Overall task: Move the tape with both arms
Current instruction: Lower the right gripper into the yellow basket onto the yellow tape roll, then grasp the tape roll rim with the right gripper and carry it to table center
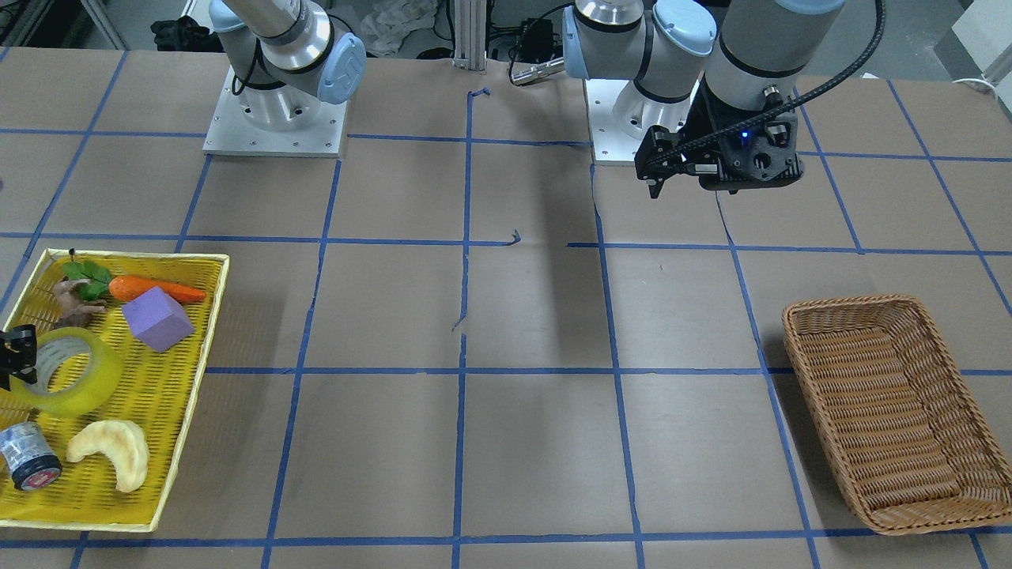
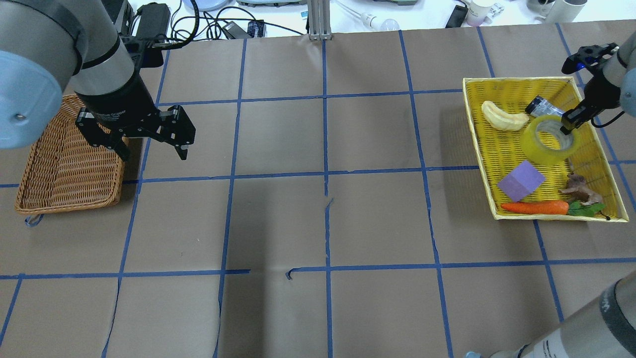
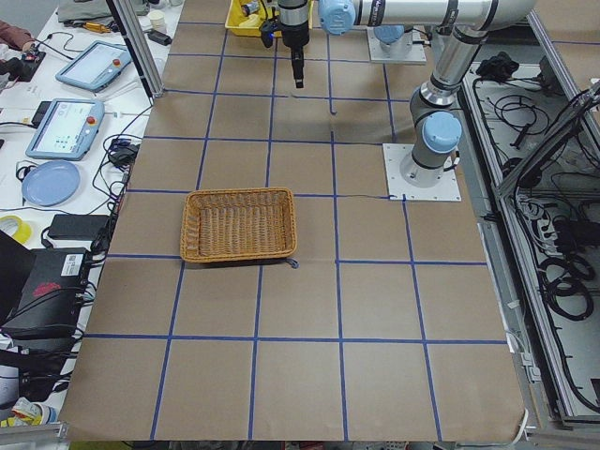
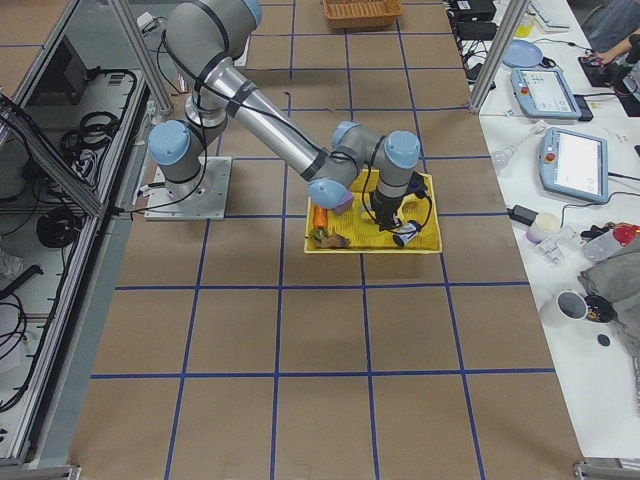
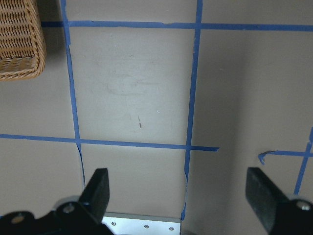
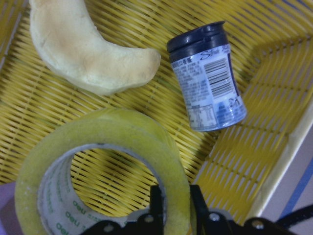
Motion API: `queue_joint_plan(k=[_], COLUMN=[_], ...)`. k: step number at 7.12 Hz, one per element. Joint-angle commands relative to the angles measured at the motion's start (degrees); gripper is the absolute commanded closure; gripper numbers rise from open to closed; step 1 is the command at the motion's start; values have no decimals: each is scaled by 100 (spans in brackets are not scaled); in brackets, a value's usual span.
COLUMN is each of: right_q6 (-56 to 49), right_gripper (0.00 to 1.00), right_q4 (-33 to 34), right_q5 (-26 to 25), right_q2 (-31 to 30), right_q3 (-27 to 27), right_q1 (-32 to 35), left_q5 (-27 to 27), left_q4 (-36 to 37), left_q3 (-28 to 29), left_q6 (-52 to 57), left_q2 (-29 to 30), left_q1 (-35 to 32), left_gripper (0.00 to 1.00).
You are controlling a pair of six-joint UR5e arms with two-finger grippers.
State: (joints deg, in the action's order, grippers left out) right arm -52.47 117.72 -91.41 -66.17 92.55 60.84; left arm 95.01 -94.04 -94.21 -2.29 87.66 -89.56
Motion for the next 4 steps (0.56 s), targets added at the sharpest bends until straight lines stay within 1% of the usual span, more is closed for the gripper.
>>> queue_joint_plan(k=[1, 2, 4], right_q6=[1022, 1794, 3272], right_gripper=[100, 100, 100], right_q4=[-975, -1336, -1401], right_q5=[9, -17, 53], right_q2=[-230, -256, -143], right_q3=[-690, -1016, -1055], right_q1=[591, 1178, 2251], left_q5=[-26, -26, -9], left_q4=[9, 35, 192], left_q3=[-114, -202, -142], left_q6=[1, 1, 131], left_q2=[-3, -38, 23], left_q1=[18, 27, 315], left_gripper=[0, 0, 0])
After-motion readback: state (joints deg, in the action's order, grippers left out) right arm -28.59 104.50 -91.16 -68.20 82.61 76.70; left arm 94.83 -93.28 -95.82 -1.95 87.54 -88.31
